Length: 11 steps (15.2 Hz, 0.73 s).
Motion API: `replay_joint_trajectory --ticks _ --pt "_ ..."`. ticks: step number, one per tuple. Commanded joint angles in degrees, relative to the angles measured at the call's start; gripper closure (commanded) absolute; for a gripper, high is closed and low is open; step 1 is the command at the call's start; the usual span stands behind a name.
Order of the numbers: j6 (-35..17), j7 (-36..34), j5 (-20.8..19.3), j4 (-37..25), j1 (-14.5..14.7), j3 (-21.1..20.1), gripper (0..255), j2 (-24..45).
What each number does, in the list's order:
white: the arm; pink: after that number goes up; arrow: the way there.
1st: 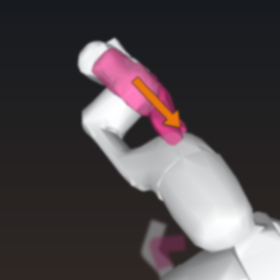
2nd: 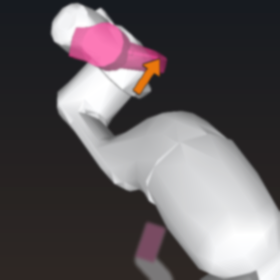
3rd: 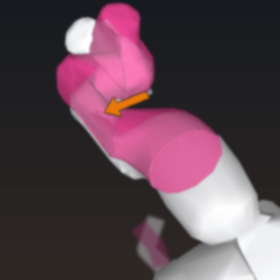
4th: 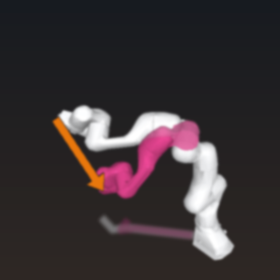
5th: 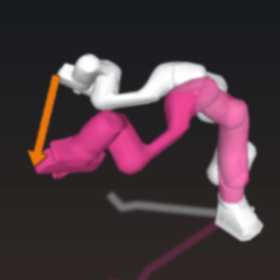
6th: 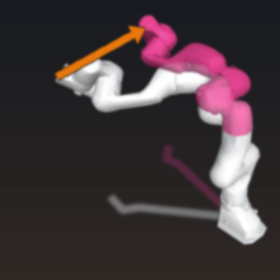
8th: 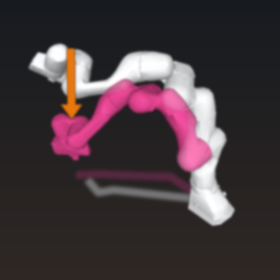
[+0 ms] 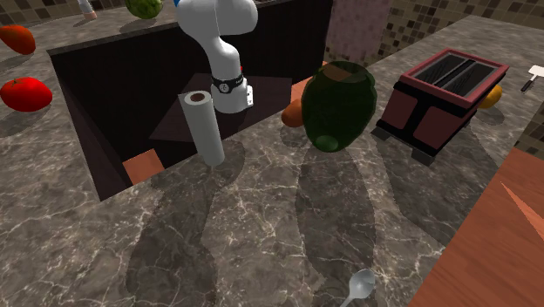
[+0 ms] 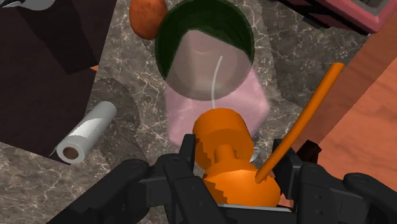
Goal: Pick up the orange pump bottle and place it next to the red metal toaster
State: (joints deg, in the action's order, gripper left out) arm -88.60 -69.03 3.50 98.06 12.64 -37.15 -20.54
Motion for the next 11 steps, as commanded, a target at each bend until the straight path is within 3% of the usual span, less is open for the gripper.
replay_joint_trajectory --ticks 1,11 --pt "0.68 -2.10 1.00 0.60 0.95 -1.22 255 -1.51" --pt "4.83 -14.03 4.77 -1.38 4.32 -9.80 255 -4.96"
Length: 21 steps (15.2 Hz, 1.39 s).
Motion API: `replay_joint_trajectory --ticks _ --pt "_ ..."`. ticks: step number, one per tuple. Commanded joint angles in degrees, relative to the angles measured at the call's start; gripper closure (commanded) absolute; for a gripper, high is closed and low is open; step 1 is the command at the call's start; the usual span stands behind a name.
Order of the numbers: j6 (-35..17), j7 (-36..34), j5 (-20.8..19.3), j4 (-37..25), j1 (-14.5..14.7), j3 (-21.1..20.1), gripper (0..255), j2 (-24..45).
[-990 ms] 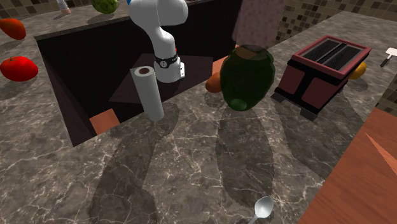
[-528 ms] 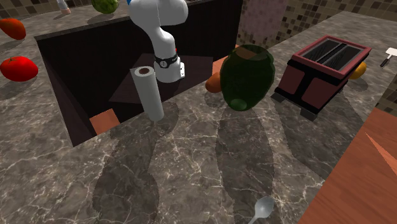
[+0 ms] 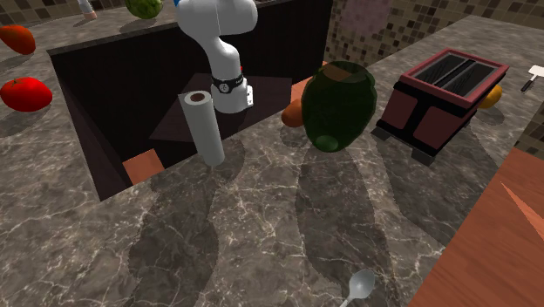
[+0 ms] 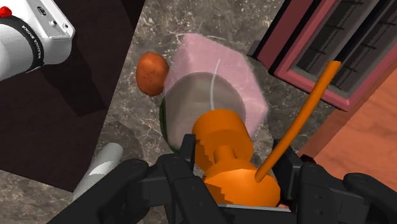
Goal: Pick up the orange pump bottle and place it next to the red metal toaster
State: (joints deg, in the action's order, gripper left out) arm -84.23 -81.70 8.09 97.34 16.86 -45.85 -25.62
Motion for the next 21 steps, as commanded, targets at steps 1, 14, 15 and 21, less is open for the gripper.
replay_joint_trajectory --ticks 1,14,15,21 --pt "0.89 -2.72 0.42 -1.24 0.23 -2.25 255 0.12" --pt "6.64 -23.62 -0.49 -15.64 -8.01 -29.60 255 6.33" --pt "7.23 -25.20 -0.65 -17.41 -10.80 -33.75 255 6.81" --pt "4.86 -27.14 0.50 -15.42 -11.57 -36.54 255 5.74"
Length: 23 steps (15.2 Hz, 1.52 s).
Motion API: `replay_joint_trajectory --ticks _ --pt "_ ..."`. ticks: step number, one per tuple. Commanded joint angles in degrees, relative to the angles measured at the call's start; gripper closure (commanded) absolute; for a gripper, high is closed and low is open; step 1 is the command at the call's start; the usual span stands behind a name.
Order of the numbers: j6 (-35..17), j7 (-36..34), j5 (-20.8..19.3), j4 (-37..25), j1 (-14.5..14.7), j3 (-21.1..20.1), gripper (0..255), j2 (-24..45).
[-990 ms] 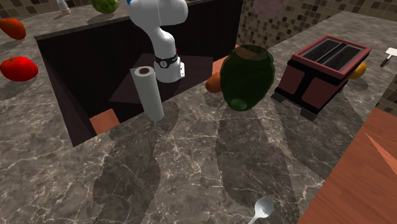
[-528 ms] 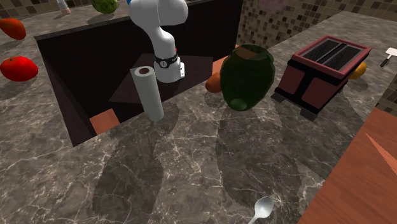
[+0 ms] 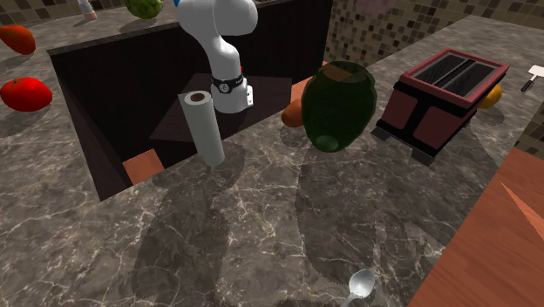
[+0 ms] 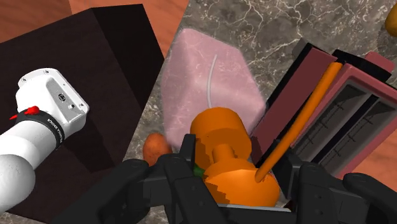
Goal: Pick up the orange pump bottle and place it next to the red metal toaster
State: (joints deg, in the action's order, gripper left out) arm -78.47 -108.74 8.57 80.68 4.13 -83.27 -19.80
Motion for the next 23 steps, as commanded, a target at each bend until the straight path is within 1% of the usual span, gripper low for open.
replay_joint_trajectory --ticks 1,6,11,17,23 --pt "-1.76 -0.14 0.07 2.51 2.30 1.80 255 -0.19" --pt "-5.91 0.03 0.82 8.35 6.71 5.49 255 -1.29" --pt "-9.83 0.32 1.77 13.55 9.52 7.68 255 -2.52" --pt "-14.36 0.55 2.85 19.11 11.52 8.78 255 -3.76" --pt "-18.79 0.60 3.76 24.07 12.50 8.63 255 -4.60"
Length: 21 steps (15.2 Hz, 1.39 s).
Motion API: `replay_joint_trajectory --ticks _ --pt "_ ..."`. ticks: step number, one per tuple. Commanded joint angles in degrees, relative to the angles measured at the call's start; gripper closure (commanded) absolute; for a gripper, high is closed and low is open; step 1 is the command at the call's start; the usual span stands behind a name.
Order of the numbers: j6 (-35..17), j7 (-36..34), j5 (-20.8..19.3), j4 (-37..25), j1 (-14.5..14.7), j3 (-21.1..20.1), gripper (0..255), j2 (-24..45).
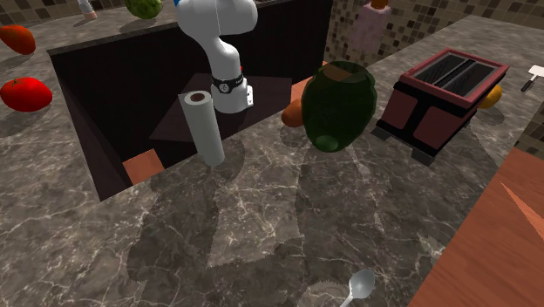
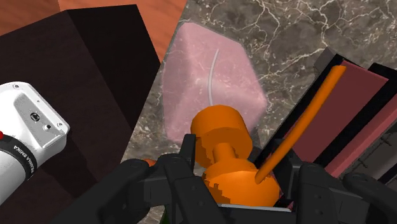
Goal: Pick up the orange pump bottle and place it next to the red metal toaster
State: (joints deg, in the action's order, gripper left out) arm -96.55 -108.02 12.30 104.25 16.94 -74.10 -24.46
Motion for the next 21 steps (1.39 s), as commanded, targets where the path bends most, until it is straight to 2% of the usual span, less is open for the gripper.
replay_joint_trajectory --ticks 1,11,21 --pt "-1.45 -0.13 0.17 1.28 -0.23 -0.66 255 -0.04" --pt "-8.76 -0.47 1.30 8.25 -0.70 -3.35 255 -0.50" --pt "-16.06 -1.07 2.23 13.93 -3.66 -8.62 255 -0.31"
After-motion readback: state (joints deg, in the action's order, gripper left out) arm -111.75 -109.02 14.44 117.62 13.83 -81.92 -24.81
